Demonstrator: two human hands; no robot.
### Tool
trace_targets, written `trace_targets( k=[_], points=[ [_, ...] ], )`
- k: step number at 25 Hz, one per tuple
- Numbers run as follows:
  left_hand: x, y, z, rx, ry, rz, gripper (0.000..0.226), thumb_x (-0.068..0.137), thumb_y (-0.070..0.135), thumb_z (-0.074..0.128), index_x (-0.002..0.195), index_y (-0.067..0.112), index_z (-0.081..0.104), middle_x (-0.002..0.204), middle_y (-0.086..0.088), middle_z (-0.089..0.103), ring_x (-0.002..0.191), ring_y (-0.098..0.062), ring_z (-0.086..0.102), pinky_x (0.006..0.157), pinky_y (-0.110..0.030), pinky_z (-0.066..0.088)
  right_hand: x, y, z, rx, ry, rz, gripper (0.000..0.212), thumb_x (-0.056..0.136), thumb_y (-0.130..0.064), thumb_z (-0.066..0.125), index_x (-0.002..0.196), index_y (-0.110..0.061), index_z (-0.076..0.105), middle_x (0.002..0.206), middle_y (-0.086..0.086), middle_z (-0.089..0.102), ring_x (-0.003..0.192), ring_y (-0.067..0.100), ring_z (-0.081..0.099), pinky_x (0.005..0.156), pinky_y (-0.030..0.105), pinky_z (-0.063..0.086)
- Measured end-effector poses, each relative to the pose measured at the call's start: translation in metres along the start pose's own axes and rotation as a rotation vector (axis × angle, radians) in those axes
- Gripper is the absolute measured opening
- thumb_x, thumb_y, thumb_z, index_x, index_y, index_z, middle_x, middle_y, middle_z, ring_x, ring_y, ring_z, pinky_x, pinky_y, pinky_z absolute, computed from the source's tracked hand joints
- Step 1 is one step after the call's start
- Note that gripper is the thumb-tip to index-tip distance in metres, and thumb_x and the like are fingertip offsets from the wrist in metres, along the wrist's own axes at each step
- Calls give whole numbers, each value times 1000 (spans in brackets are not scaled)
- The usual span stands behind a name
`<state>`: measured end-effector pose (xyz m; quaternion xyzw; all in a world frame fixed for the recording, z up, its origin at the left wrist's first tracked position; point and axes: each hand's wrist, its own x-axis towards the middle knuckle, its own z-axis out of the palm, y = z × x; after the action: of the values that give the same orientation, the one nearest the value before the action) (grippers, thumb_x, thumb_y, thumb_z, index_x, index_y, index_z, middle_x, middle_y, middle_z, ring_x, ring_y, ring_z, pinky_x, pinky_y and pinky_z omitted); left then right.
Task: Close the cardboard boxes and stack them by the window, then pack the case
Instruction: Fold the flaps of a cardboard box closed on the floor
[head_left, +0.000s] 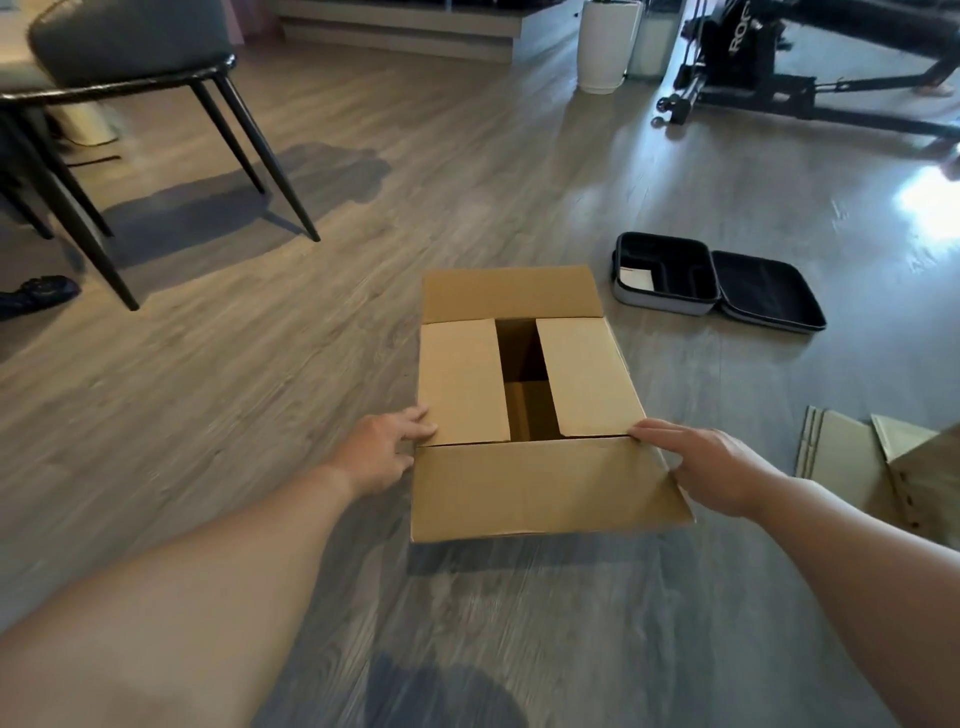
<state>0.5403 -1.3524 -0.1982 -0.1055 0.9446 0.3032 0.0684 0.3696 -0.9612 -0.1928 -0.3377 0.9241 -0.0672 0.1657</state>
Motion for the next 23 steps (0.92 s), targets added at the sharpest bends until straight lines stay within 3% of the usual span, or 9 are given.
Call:
trace_targets(
  k=[3,6,8,11,12,15,18,20,23],
  points=[
    [-2,0,-1,-33,-9,-1,52,94,-5,59,140,19,57,158,13,33,145,-12,33,106,-3,22,0,7,-6,-25,-70,-26,71,96,-11,47,151,-52,29,148,-38,25,133,13,50,103,28,41],
    [-2,-1,-1,-87,-17,0,48,96,-5,55,140,15,58,158,8,34,146,-15,33,119,-24,24,-1,11,-4,0,-49,-49,71,95,-11,55,152,-46,33,154,-23,36,128,15,52,96,22,36],
    [0,-2,-1,-145,-25,-14,44,99,2,57,141,16,57,158,8,33,145,-14,33,121,-31,24,0,6,-1,208,19,34,56,97,-14,56,143,-45,47,139,-9,58,112,14,60,93,26,41],
    [2,-3,1,-218,4,-19,39,98,5,60,136,14,61,150,6,46,139,-17,44,117,-34,33,8,-8,1,442,111,171,27,102,-30,53,126,-39,61,115,-9,67,89,11,70,91,39,53],
    [2,-2,2,-245,34,-31,31,98,5,60,125,15,69,140,4,57,131,-20,53,111,-35,40,11,-12,1,430,144,210,15,102,-35,51,112,-33,63,107,-8,68,87,14,71,87,42,54],
    [5,2,2,-395,122,-128,22,96,8,61,89,23,75,100,1,76,103,-23,69,93,-41,51,20,-22,3,299,264,256,23,102,-40,49,92,-21,56,86,-3,65,84,23,64,67,37,47],
    [10,10,3,-415,175,-176,21,96,13,60,96,32,68,100,14,71,104,-14,65,85,-30,47,27,-31,8,275,387,263,19,101,-35,53,88,-22,46,75,-10,55,70,18,51,54,28,32],
    [17,16,7,-356,265,-205,21,95,12,62,108,27,62,106,10,68,104,-15,63,80,-26,45,33,-39,12,292,434,301,17,99,-31,58,98,-20,44,76,-6,57,67,14,51,53,30,33],
    [25,22,8,-321,343,-223,67,90,9,67,148,28,38,119,7,57,105,-20,60,88,-34,47,40,-50,15,323,456,307,51,98,-22,60,140,-18,32,103,-1,61,86,22,61,66,37,46]
  ],
)
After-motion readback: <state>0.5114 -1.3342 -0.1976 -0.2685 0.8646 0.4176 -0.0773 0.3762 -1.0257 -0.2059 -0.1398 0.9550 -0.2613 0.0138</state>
